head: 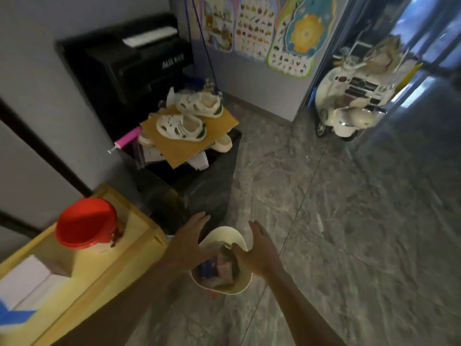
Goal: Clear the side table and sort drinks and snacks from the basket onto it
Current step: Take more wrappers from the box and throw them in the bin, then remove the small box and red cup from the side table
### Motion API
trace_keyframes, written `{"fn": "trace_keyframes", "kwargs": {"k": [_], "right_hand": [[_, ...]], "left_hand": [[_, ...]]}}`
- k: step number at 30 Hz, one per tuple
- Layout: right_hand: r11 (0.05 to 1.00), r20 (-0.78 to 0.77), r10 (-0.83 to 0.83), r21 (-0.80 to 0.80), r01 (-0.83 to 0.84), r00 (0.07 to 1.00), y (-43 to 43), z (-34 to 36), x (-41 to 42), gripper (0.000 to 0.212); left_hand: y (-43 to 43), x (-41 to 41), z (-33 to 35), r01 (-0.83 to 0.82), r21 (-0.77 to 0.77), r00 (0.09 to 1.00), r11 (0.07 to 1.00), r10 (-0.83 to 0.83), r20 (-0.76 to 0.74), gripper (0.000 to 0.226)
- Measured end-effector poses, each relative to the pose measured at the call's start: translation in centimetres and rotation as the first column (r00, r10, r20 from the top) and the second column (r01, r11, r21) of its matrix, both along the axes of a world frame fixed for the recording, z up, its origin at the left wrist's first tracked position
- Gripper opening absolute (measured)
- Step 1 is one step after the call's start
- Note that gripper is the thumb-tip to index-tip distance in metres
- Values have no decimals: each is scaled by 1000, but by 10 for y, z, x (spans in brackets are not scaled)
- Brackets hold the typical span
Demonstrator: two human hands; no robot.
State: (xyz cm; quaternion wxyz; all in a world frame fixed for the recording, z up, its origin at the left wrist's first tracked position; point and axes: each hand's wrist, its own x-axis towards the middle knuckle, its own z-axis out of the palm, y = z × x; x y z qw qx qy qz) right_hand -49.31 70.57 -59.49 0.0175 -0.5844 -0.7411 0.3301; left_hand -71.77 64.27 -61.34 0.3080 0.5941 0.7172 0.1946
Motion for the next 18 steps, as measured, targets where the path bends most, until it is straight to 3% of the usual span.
{"fn": "trace_keyframes", "kwargs": {"k": [10,18], "right_hand": [[973,-116,148,197,-123,982,-3,271,-10,98],[877,-138,412,329,-351,901,19,316,-82,108]], "left_hand": [[-40,-28,262,-160,208,980,965,181,-86,91],[-116,-71,351,-384,279,899,880,425,-104,90]]}}
